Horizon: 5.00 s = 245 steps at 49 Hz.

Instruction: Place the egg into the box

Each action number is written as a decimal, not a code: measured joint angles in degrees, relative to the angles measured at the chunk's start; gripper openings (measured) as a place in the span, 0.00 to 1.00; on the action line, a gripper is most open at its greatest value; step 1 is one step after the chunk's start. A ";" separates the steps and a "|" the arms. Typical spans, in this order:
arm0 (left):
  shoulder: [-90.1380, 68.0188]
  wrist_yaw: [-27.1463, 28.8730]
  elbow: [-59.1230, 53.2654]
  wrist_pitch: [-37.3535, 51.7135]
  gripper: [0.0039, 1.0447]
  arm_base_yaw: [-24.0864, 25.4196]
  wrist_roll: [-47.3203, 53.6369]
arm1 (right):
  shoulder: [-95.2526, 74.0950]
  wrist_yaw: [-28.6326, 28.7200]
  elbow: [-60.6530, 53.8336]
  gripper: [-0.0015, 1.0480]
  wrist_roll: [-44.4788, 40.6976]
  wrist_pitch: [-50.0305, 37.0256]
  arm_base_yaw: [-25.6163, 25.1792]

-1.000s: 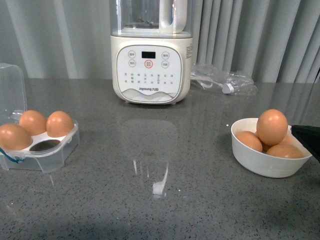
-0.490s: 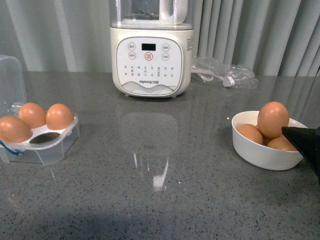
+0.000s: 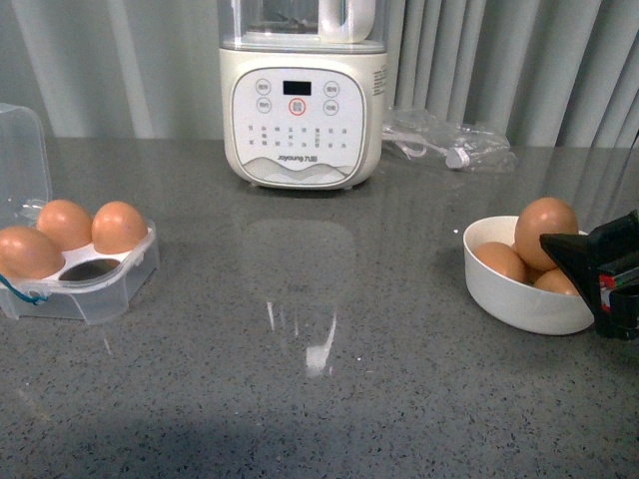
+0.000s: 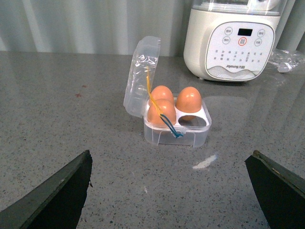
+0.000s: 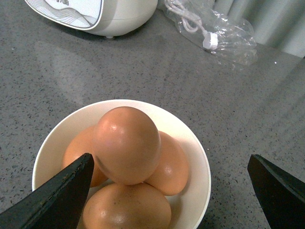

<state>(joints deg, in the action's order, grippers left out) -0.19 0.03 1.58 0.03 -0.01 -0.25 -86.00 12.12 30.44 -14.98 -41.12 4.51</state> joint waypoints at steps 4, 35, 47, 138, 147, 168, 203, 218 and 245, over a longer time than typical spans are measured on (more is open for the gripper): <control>0.00 0.00 0.00 0.00 0.94 0.00 0.00 | -1.03 -0.04 0.55 0.93 0.09 -0.42 0.28; 0.00 0.00 0.00 0.00 0.94 0.00 0.00 | -6.69 -0.44 5.31 0.48 1.79 -0.17 3.58; 0.00 0.00 0.00 0.00 0.94 0.00 0.00 | -4.83 -3.69 5.22 0.41 2.71 -0.87 4.00; 0.00 0.00 0.00 0.00 0.94 0.00 0.00 | -33.99 31.76 50.99 0.41 16.37 18.71 28.15; 0.00 0.00 0.00 0.00 0.94 0.00 0.00 | -35.34 32.04 53.20 0.41 15.34 20.48 28.55; 0.00 0.00 0.00 0.00 0.94 0.00 0.00 | -39.69 32.30 60.43 0.41 11.69 24.68 29.83; 0.00 0.00 0.00 0.00 0.94 0.00 0.00 | -40.44 28.26 60.94 0.93 13.22 21.05 30.25; 0.00 0.02 0.00 0.00 0.94 0.00 0.00 | -32.92 15.02 51.74 0.93 17.11 10.53 26.95; 0.00 -0.02 0.00 0.00 0.94 0.00 0.00 | -8.57 -35.76 12.79 0.37 15.19 -12.50 19.04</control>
<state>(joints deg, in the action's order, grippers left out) -0.19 0.01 1.58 0.03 -0.01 -0.25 -94.56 -23.64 43.22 0.21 -53.63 23.55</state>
